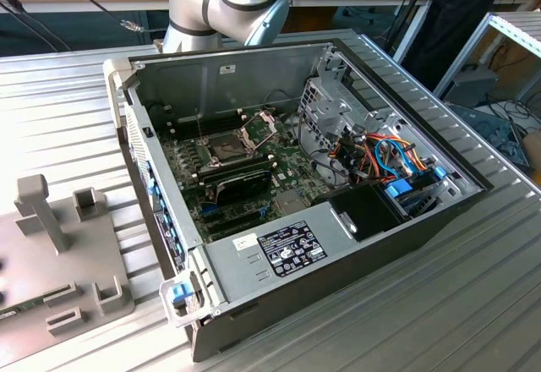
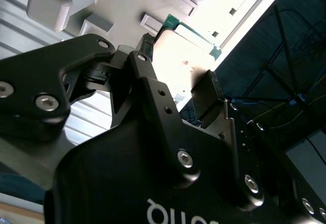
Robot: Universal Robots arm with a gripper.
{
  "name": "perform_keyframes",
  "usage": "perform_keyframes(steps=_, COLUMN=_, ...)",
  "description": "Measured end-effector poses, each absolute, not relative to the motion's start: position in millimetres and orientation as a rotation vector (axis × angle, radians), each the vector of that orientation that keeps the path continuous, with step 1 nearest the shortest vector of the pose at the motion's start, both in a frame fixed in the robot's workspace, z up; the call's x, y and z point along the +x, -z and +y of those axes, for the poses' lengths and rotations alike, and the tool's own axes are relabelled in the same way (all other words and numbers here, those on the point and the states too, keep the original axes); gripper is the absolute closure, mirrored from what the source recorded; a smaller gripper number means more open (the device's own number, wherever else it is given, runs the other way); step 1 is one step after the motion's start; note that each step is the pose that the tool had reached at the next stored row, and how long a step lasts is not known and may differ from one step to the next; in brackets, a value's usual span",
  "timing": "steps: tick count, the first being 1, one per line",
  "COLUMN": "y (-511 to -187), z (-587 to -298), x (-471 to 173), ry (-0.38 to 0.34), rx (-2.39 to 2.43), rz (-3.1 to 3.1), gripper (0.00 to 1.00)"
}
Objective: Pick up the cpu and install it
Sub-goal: 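Pick up the cpu and move it towards the insertion slot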
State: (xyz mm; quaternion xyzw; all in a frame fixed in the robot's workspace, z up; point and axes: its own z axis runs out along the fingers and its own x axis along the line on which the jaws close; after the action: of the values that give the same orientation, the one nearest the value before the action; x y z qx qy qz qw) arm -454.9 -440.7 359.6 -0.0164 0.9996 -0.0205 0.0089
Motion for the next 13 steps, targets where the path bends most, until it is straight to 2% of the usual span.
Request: perform_keyframes(steps=13, y=-364.7, z=-440.7, x=-454.8, ry=0.064, rx=-0.051, rz=3.123, gripper=0.45)
